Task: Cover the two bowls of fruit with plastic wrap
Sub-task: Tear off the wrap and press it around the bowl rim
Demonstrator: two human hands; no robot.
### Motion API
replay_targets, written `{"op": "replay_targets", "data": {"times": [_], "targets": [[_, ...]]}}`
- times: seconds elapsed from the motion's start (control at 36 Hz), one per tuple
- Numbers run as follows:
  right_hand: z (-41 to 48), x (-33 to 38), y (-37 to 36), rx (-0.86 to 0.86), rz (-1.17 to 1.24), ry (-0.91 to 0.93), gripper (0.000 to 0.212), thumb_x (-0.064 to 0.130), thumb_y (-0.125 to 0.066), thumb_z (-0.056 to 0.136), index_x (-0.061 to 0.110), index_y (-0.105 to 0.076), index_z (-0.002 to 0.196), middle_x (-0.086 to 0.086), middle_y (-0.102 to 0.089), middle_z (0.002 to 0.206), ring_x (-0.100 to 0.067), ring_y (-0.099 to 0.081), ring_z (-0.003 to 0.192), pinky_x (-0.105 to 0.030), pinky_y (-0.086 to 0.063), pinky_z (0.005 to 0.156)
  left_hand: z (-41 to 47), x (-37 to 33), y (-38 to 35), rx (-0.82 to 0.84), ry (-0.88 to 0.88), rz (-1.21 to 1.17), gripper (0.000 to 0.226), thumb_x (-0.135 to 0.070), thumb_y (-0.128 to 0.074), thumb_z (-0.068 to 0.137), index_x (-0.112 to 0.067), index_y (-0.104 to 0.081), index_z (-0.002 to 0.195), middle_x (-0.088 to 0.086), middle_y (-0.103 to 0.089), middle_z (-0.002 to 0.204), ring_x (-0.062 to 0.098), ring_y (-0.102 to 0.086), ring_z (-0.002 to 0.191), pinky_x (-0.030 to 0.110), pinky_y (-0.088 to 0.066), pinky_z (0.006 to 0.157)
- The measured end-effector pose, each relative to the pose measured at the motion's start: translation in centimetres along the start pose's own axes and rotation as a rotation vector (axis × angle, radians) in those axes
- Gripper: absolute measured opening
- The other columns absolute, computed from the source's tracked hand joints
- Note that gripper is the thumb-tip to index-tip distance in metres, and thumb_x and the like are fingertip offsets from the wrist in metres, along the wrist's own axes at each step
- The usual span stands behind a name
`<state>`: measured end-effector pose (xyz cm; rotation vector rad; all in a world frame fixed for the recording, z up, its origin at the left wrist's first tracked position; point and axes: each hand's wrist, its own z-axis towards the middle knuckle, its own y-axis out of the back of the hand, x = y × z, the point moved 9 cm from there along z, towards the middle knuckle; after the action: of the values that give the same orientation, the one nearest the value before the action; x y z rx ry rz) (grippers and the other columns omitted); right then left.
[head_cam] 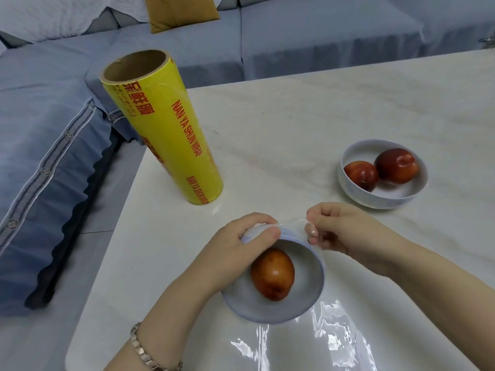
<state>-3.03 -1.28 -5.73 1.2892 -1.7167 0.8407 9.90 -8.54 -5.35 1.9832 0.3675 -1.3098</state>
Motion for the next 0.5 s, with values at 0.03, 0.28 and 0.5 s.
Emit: {"op": "replay_targets", "data": {"times": [0.03,0.28,0.5], "targets": [[0.1,-0.3,0.0,0.018,0.037,-0.047,0.027,0.007,-0.045,0.094,0.014,-0.050,0.067,0.003,-0.052,0.054,-0.006,-0.047,0.047,-0.015,-0.037,0.049,-0.1,0.0,0.0,-0.013,-0.006,-0.009,0.037,-0.062,-0.054,0.063,-0.039,-0.066,0.091,-0.021,-0.068,0.097,-0.001,-0.062,0.098,0.021,-0.047,0.088],[0.1,0.9,-0.9,0.143,-0.352,-0.071,0.029,0.033,-0.077,0.068,0.007,-0.068,0.076,-0.001,-0.050,0.057,-0.007,-0.042,0.048,-0.016,-0.037,0.051,-0.6,-0.3,0.2,-0.062,-0.030,-0.021,0.037,-0.061,-0.056,0.058,-0.040,-0.066,0.088,-0.021,-0.069,0.093,-0.002,-0.062,0.093,0.014,-0.048,0.082],[-0.4,1.2,1.0,0.088,-0.335,-0.027,0.014,0.016,-0.066,0.081,0.004,-0.071,0.078,0.003,-0.061,0.055,-0.002,-0.051,0.050,-0.013,-0.042,0.050,-0.9,0.3,0.2,-0.056,0.024,-0.012,0.041,-0.064,-0.055,0.054,-0.044,-0.064,0.088,-0.023,-0.067,0.096,-0.006,-0.060,0.095,0.014,-0.047,0.083]]}}
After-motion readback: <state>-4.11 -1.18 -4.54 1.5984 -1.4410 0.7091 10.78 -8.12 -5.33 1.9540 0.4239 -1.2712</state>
